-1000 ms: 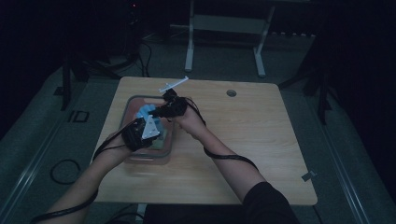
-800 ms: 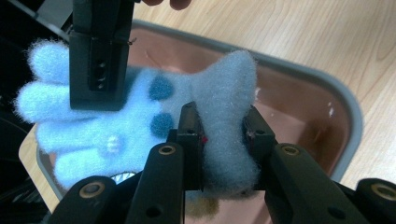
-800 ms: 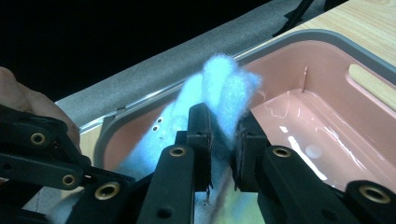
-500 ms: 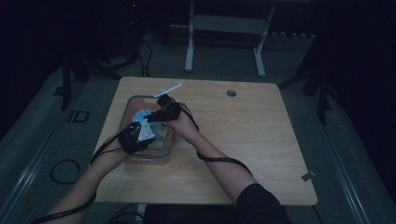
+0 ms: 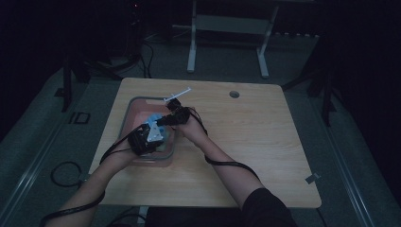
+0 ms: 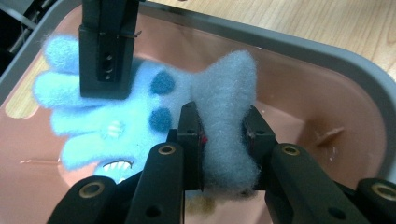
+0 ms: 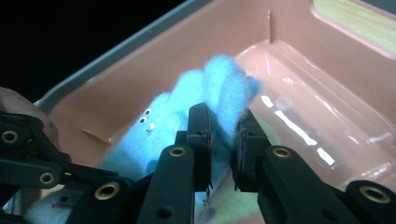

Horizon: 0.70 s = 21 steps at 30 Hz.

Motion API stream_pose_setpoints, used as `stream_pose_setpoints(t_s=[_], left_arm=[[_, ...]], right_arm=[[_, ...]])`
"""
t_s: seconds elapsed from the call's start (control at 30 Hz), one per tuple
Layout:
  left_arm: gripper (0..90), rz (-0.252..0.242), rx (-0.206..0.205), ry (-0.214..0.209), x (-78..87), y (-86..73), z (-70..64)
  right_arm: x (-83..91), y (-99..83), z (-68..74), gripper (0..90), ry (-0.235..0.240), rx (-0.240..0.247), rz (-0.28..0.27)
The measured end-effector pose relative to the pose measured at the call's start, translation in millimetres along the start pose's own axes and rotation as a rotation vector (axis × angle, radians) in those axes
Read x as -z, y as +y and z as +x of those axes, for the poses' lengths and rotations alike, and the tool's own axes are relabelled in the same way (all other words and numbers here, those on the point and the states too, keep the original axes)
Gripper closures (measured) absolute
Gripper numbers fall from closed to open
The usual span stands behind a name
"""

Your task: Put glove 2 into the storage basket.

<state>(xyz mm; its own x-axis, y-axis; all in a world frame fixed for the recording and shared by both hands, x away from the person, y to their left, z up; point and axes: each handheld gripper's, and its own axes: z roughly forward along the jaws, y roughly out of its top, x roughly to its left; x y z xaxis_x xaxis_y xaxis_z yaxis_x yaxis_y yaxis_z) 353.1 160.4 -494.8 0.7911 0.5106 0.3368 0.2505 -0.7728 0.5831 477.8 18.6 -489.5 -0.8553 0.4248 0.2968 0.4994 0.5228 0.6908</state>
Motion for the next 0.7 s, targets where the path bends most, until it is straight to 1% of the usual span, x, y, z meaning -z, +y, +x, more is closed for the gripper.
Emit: stream_pose_setpoints(t_s=[0.07, 0.1, 0.13, 0.17, 0.2, 0.3, 0.37, 0.4, 0.43, 0.47, 0.53, 0.7], left_arm=[[74.3, 0.006, 0.002, -0.01, -3.8, 0.2, 0.3], [74.3, 0.013, -0.004, -0.009, -5.2, 0.6, 0.4], [74.3, 0.009, -0.009, -0.007, -6.0, 0.9, 0.5], [74.3, 0.014, -0.01, -0.014, -7.1, 1.4, 0.9], [74.3, 0.022, -0.016, -0.018, -8.0, 2.0, 1.2], [74.2, 0.036, -0.011, -0.025, -10.1, 2.7, 2.3], [73.9, 0.038, 0.002, -0.035, -11.7, 2.8, 4.5], [73.7, 0.038, 0.002, -0.035, -11.7, 2.8, 4.5], [73.7, 0.045, 0.024, -0.05, -14.0, 2.9, 7.6], [72.9, 0.051, 0.031, -0.058, -15.1, 3.3, 8.9], [71.5, 0.059, 0.034, -0.064, -16.5, 4.1, 10.0], [65.2, 0.068, 0.037, -0.074, -17.5, 4.8, 10.7]], right_arm=[[-0.2, -2.3, -2.1, 79.6, -0.01, -0.002, 0.005], [-0.1, -3.4, -3.2, 79.6, -0.012, -0.002, 0.007], [-0.3, -4.4, -4.3, 79.5, -0.015, -0.001, 0.007], [-0.7, -5.1, -5.1, 79.5, -0.025, -0.005, 0.011], [-1.6, -5.6, -6.2, 79.3, -0.025, -0.01, 0.015], [-5.0, -5.9, -8.3, 78.2, -0.029, -0.009, 0.034], [-6.8, -5.4, -9.9, 77.6, -0.032, -0.011, 0.038], [-6.8, -5.4, -9.9, 77.6, -0.032, -0.011, 0.038], [-6.8, -5.1, -10.6, 77.6, -0.032, -0.013, 0.038], [-7.0, -4.4, -11.5, 76.6, -0.033, -0.016, 0.037], [-7.5, -3.9, -12.0, 75.0, -0.041, -0.019, 0.04], [-9.1, -3.9, -15.1, 66.8, -0.045, -0.024, 0.053]])
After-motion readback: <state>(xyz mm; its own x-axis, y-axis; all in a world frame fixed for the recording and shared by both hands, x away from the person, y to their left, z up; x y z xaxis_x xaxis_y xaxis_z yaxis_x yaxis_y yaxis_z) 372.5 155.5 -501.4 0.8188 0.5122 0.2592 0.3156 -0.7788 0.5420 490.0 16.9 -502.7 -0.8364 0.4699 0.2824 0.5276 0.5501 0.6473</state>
